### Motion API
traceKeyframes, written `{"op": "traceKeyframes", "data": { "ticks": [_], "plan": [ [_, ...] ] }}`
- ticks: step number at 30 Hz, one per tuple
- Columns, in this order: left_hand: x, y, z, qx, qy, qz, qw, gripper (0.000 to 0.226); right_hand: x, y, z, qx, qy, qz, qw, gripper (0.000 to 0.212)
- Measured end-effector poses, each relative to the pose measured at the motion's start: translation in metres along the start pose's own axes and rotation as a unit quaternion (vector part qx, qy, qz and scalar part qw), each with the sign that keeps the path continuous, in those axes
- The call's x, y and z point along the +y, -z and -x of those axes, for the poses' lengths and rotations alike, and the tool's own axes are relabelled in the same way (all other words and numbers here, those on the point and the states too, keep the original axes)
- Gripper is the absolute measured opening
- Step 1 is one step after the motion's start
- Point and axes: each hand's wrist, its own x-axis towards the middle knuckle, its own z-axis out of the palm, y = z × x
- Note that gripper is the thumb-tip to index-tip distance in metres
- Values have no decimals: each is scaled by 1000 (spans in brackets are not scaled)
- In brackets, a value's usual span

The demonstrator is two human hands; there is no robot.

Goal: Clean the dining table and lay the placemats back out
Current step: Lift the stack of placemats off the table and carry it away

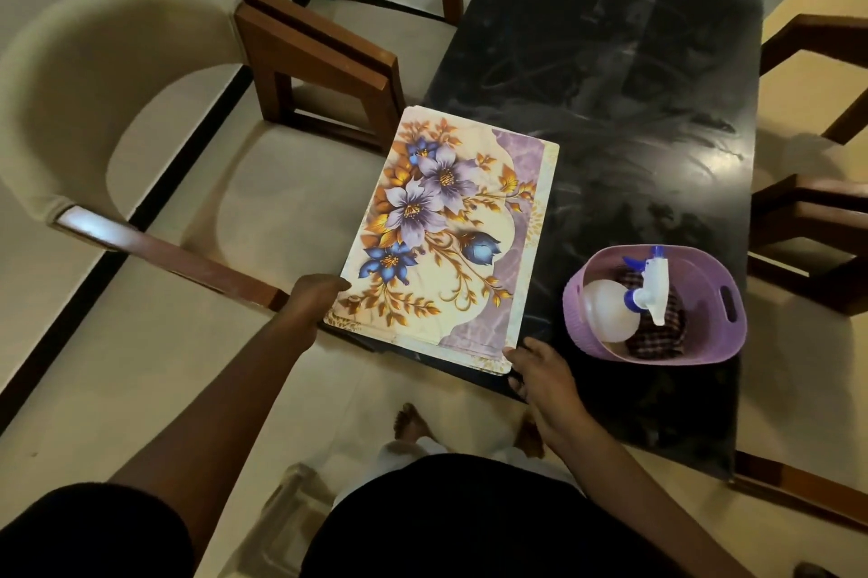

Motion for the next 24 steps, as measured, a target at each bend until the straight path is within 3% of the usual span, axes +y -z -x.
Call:
{"op": "traceKeyframes", "data": {
  "ticks": [8, 12, 14, 18, 24],
  "plan": [
    [-9, 8, 8, -17, -22, -16, 999, 15, -20, -15, 6, -31, 3, 45, 999, 26],
    [-9, 11, 15, -18, -14, -2, 1000, 5, -27, -26, 11, -37, 8, -45, 998, 25],
    [-8, 11, 17, -15, -16, 1, 1000, 14, -30, -31, 15, -51, 0, -95, 994, 28],
    [-12, 12, 20, 11, -57, 7, 998, 4, -31, -34, 25, -66, 14, -147, 987, 39],
    [-19, 24, 24, 15, -69, 52, 996, 24, -27, -11, 33, -132, 30, -219, 966, 43]
  ]
}}
